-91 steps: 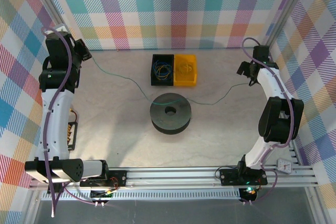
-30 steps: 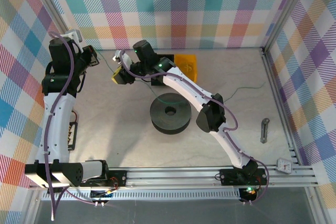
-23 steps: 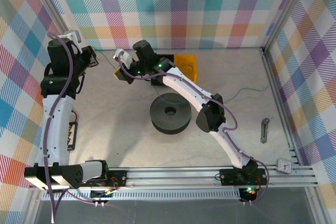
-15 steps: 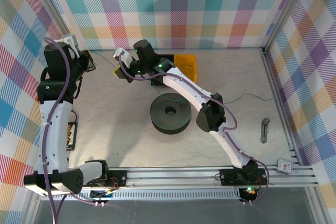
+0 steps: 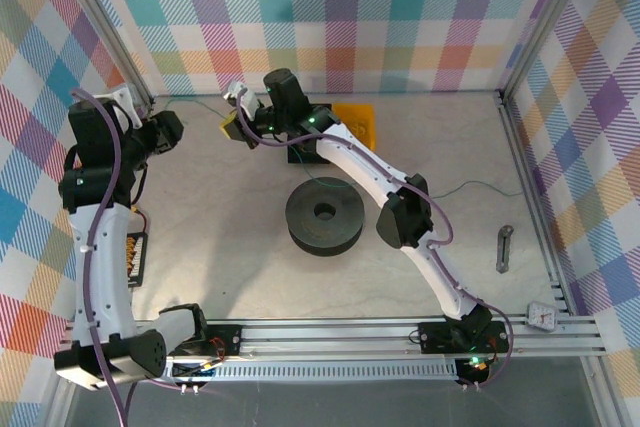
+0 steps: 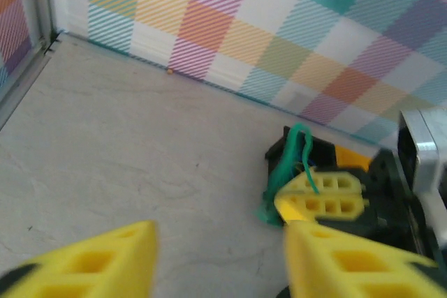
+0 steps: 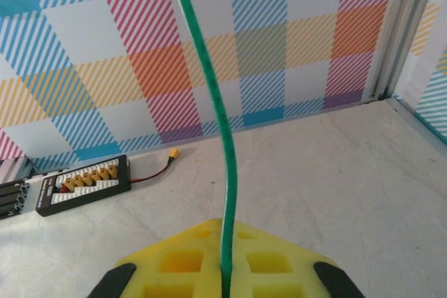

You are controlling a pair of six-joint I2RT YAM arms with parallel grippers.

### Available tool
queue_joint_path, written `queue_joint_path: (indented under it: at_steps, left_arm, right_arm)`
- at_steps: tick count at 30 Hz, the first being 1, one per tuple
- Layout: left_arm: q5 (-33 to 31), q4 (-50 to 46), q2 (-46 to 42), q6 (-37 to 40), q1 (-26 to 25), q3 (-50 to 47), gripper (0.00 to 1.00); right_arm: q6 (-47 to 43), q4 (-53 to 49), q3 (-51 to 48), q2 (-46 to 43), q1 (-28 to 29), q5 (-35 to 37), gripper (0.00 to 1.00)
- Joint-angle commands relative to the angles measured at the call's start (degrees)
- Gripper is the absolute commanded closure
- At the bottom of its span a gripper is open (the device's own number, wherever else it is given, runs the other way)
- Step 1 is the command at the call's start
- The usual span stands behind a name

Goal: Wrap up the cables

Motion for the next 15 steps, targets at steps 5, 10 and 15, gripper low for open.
queue_joint_path:
  at_steps: [5,10,15]
  left_arm:
    - [4.34,-1.95,-5.60,0.61,-2.37,-8.62,0.08]
    - [1.07,0.43,-3.97,-4.42,-11.95,-18.45,0.00]
    - [-2.25,5.16,1.68,-9.51,-21.52,-23.87,0.00]
  right_arm:
    - [1.12,2.92,2.82,0.86,-1.04,3.03,1.00]
    - [2.37,4.47,4.17,1.33,-2.13,3.48,1.00]
    - [2.12,4.29,4.52,0.81,-2.68,3.92,1.00]
